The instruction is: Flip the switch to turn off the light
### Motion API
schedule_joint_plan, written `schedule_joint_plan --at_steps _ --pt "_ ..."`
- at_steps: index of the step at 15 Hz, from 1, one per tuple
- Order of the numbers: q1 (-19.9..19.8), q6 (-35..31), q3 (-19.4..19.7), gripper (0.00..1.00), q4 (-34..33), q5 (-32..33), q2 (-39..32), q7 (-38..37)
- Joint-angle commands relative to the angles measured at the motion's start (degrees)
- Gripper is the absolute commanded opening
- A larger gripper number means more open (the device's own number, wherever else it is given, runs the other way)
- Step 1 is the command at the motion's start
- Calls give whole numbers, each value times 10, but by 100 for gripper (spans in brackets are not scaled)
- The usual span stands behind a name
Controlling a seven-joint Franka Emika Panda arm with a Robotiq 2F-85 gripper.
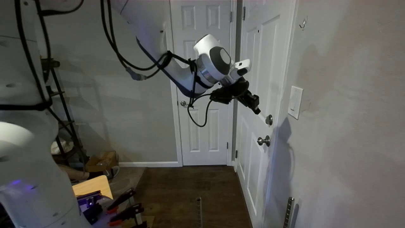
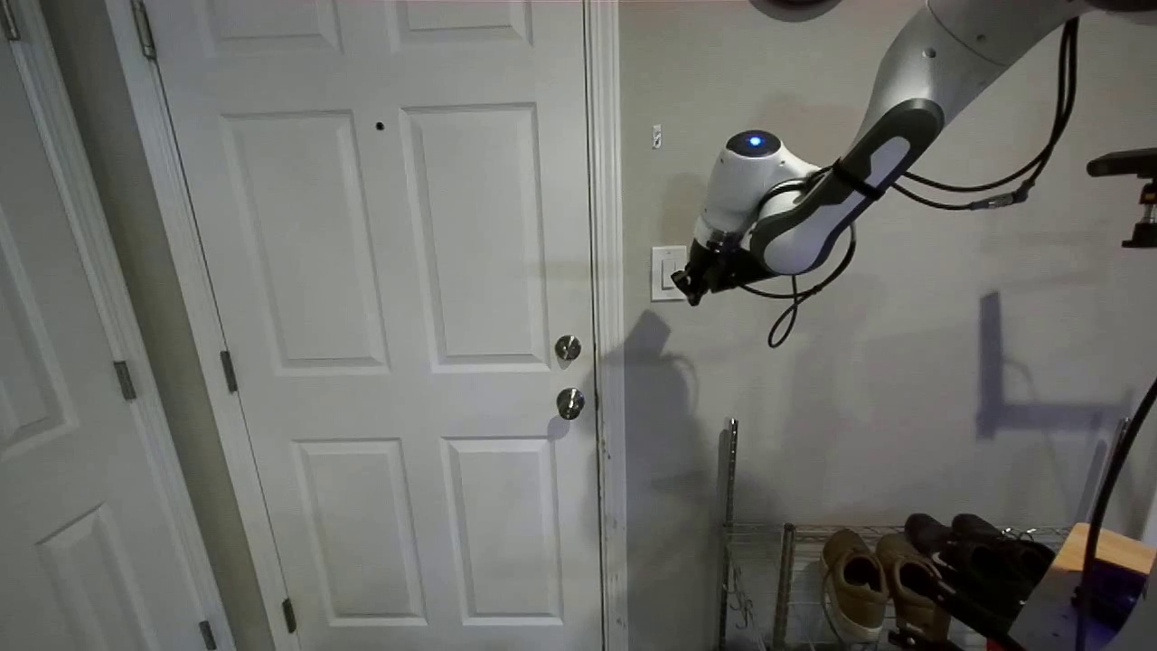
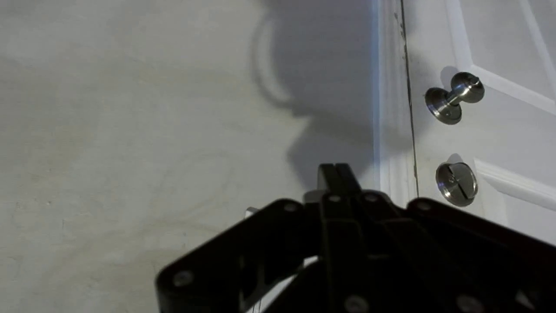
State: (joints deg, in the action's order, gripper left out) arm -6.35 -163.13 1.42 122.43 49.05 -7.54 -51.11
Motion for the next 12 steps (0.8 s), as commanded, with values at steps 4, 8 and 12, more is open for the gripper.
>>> schedule_joint_plan --at_steps 4,8,12 --pt "15 -2 17 4 -71 99 -48 -93" --pt "17 7 19 4 -103 111 -70 -106" --pt "15 14 18 4 -134 98 -93 -98"
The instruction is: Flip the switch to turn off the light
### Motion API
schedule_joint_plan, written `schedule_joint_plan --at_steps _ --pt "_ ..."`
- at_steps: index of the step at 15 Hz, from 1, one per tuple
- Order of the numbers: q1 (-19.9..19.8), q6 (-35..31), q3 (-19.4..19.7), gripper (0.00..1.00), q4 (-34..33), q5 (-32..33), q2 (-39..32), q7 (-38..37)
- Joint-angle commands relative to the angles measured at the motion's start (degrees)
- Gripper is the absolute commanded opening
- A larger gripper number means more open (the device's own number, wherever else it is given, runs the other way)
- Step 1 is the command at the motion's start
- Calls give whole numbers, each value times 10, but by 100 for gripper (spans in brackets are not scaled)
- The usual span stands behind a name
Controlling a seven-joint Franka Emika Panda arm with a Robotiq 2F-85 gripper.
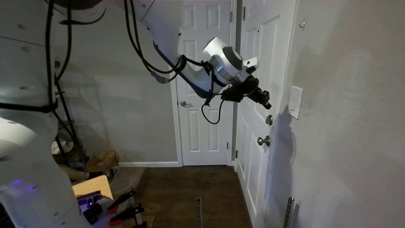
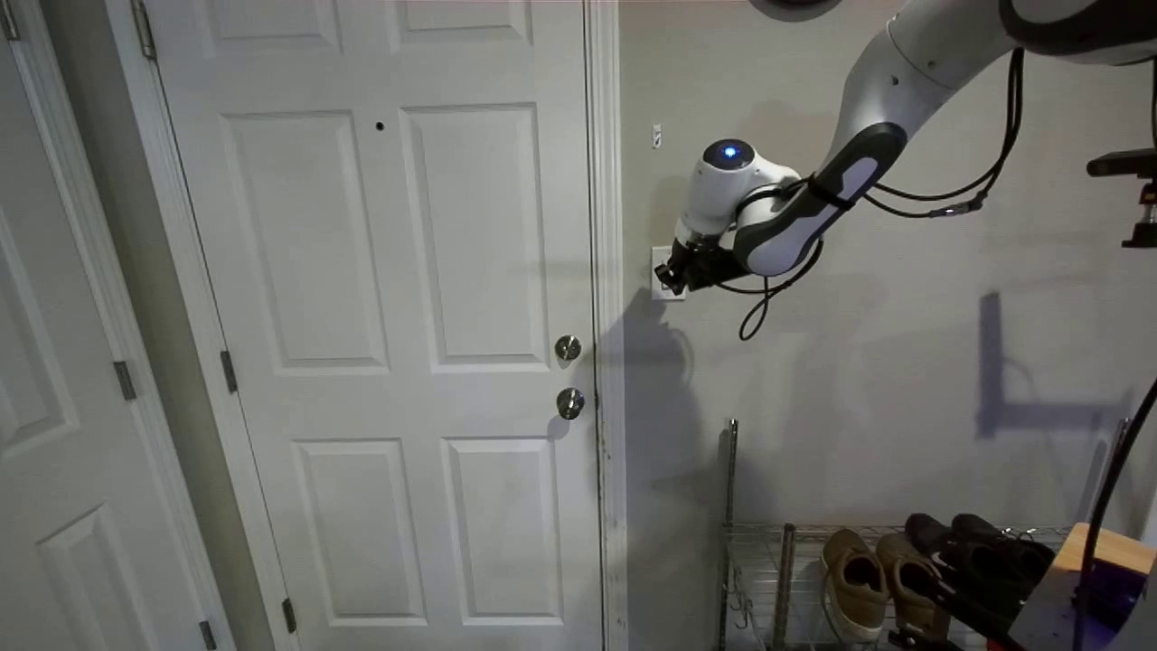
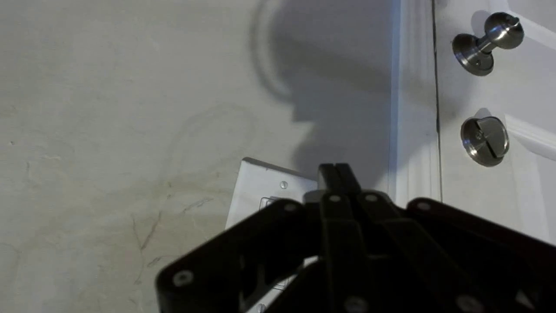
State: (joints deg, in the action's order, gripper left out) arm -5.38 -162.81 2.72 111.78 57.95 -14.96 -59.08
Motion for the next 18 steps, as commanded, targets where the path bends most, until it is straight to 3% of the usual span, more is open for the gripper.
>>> schedule_joint_plan --at_steps 1,18 --pt "6 13 6 4 -34 8 -24 -18" --pt "0 62 15 4 -148 -17 -104 -12"
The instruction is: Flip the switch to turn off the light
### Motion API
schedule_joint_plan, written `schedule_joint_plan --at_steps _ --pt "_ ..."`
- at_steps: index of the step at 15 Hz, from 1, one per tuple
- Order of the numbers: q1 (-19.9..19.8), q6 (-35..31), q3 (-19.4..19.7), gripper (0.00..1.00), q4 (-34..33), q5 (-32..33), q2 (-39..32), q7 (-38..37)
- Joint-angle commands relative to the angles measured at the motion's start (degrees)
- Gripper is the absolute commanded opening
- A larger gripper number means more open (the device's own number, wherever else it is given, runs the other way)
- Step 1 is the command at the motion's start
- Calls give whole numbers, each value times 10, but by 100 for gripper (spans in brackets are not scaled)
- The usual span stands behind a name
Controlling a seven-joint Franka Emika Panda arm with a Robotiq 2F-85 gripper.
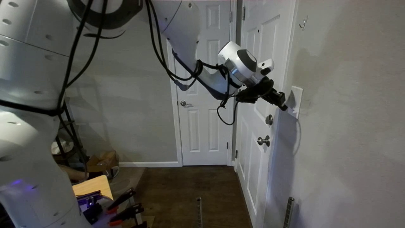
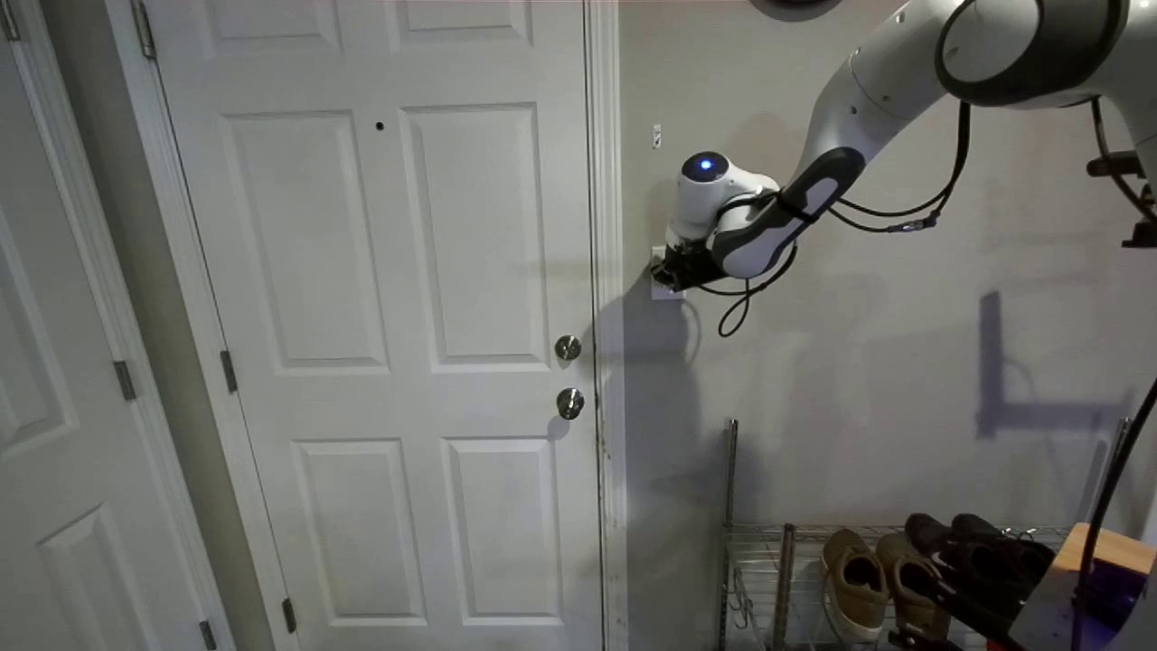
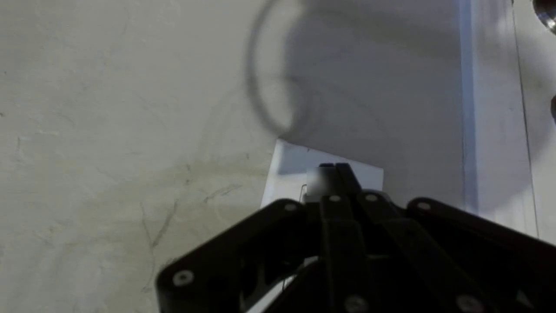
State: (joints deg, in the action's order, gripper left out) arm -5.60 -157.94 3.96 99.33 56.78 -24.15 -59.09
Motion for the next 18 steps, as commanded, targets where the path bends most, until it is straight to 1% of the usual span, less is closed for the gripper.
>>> schedule_joint_plan --at_steps 1,7,12,18 --pt "3 16 3 4 -29 -5 -14 -13" --pt "-1 21 2 4 -58 -16 -30 -12" --pt "-7 32 -3 4 -82 -57 -51 -6" --pt "-7 31 1 4 -87 -83 -56 -10"
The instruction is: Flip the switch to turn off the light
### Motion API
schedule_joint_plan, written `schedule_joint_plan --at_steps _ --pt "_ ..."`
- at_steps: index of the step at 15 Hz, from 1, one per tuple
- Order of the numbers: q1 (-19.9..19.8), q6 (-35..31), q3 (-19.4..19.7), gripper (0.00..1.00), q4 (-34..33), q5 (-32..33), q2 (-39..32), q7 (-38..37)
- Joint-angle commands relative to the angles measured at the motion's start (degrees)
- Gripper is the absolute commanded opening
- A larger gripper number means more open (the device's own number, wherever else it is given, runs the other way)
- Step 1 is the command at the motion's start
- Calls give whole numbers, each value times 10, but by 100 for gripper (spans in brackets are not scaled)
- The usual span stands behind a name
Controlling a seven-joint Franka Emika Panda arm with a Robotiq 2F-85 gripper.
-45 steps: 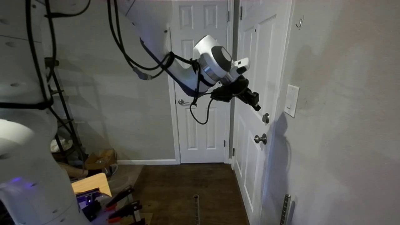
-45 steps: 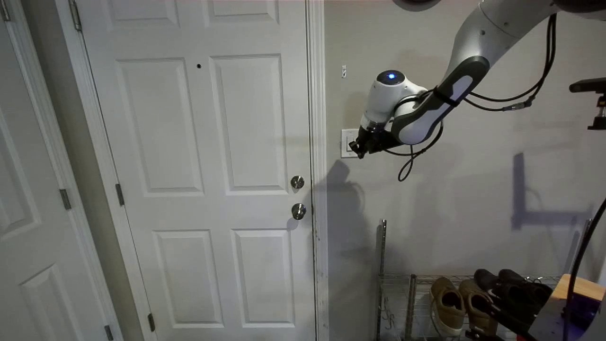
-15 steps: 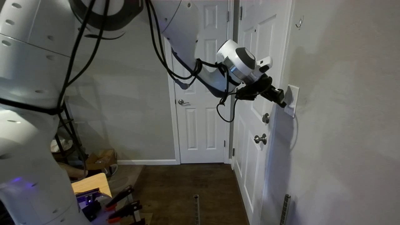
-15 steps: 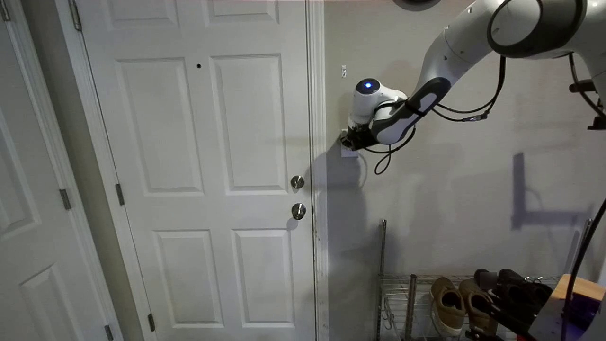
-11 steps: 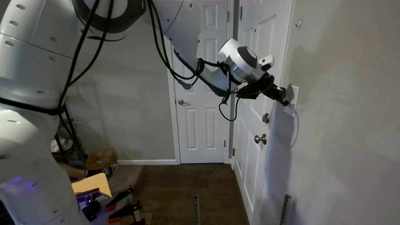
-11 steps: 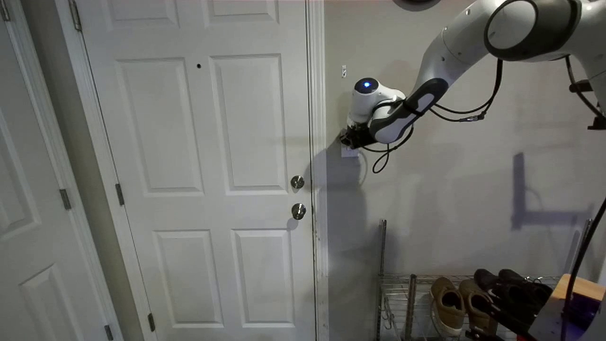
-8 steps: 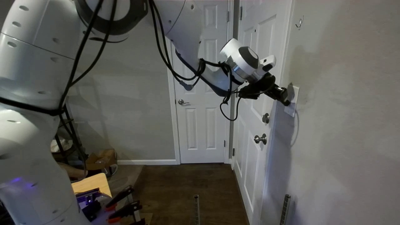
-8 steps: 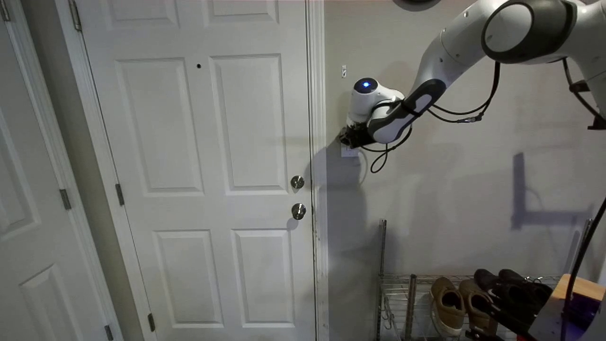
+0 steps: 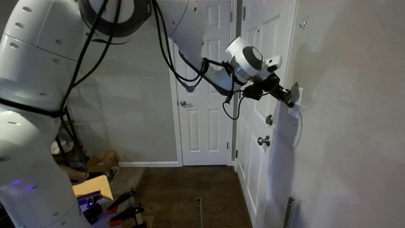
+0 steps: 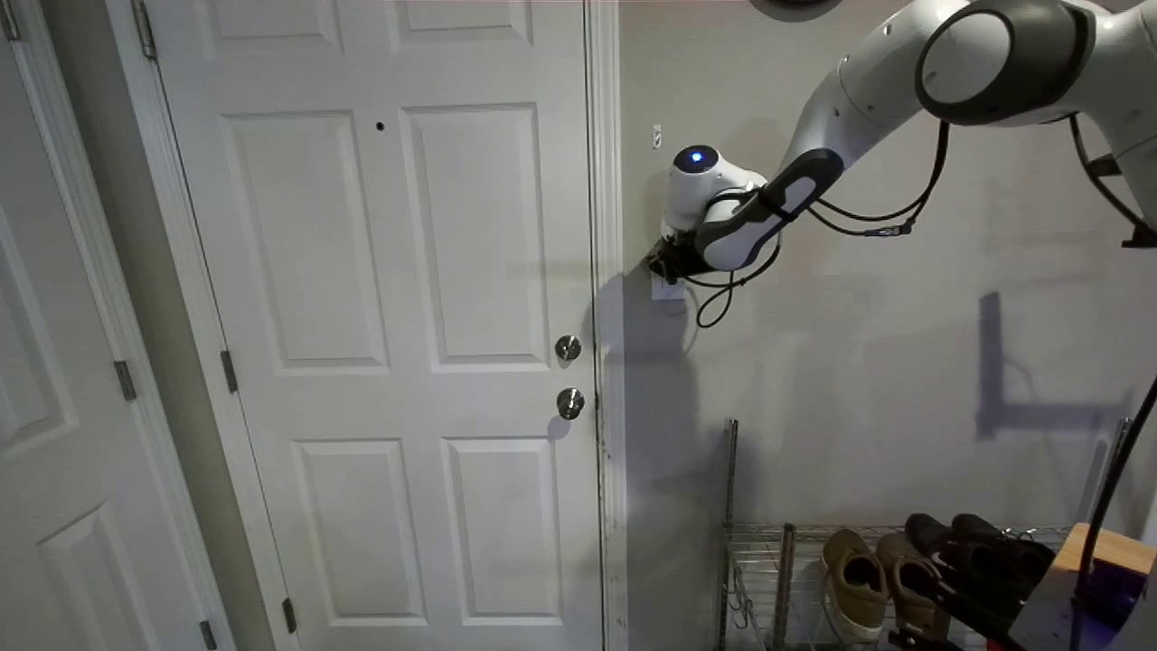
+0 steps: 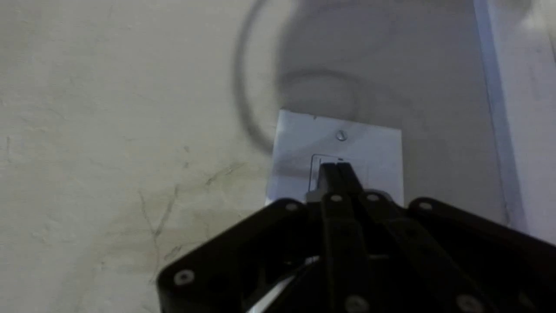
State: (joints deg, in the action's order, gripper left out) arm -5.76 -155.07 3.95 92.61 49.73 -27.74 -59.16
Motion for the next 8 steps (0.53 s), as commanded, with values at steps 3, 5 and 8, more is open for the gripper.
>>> schedule_joint_plan --at_steps 3,5,8 --pt "-9 -3 -1 4 -18 -23 -27 -6" --pt "-10 -3 0 4 -18 -26 -33 -5" --pt "-10 -9 -2 4 -17 -34 -34 -4"
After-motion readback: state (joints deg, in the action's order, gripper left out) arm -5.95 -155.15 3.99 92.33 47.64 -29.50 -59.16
